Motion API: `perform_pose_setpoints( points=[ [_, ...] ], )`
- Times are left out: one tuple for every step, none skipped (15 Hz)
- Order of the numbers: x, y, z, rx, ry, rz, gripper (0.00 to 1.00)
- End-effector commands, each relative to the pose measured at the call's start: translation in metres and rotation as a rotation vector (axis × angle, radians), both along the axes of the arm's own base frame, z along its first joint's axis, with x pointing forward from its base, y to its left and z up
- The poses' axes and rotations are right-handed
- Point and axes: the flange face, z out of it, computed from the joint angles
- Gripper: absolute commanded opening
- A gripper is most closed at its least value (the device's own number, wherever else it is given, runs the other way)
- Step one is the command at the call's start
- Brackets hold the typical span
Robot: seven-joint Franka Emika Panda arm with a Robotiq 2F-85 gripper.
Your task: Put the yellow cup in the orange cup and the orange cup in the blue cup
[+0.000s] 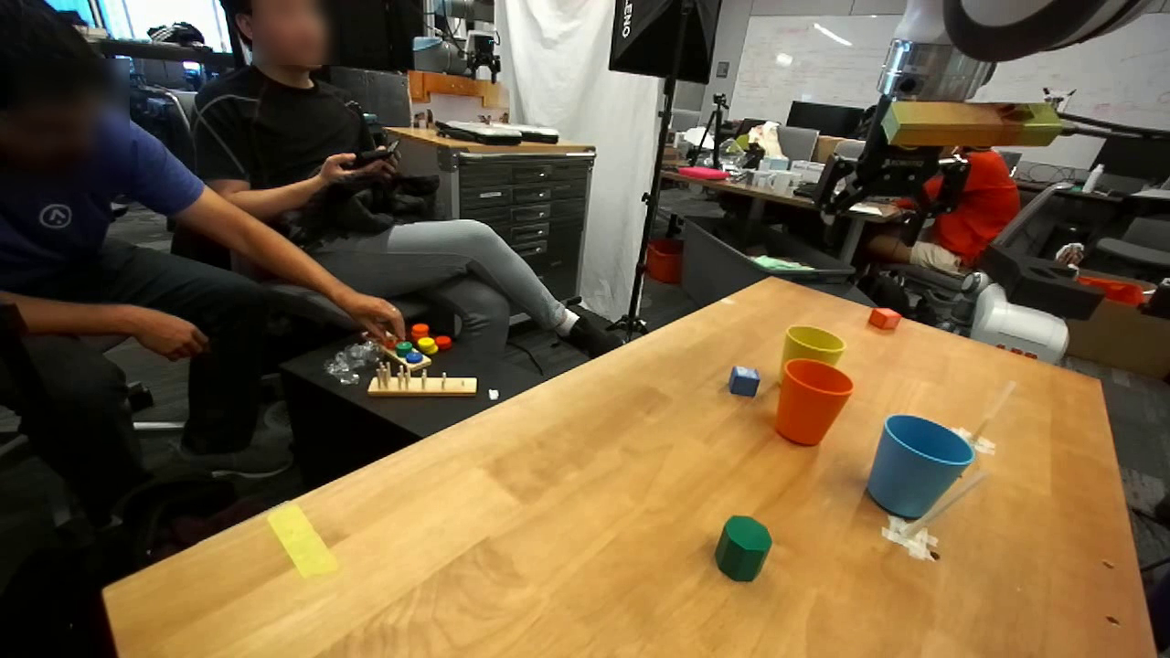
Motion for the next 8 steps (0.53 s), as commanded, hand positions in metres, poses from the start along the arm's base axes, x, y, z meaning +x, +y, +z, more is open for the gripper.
perform_pose_setpoints(
  points=[
    [0.008, -0.007, -0.002, -0.040, -0.036, -0.020, 1.00],
    [0.010, -0.006, -0.007, -0.035, -0.043, -0.022, 1.00],
    [0.012, -0.004, -0.012, -0.035, -0.046, -0.023, 1.00],
    [0.015, -0.001, -0.017, -0.038, -0.048, -0.024, 1.00],
    [0.017, 0.003, -0.021, -0.038, -0.049, -0.024, 1.00],
    [0.019, 0.008, -0.025, -0.037, -0.049, -0.022, 1.00],
    [0.022, 0.013, -0.028, -0.038, -0.053, -0.019, 1.00],
    [0.025, 0.018, -0.032, -0.040, -0.054, -0.016, 1.00]
  ],
)
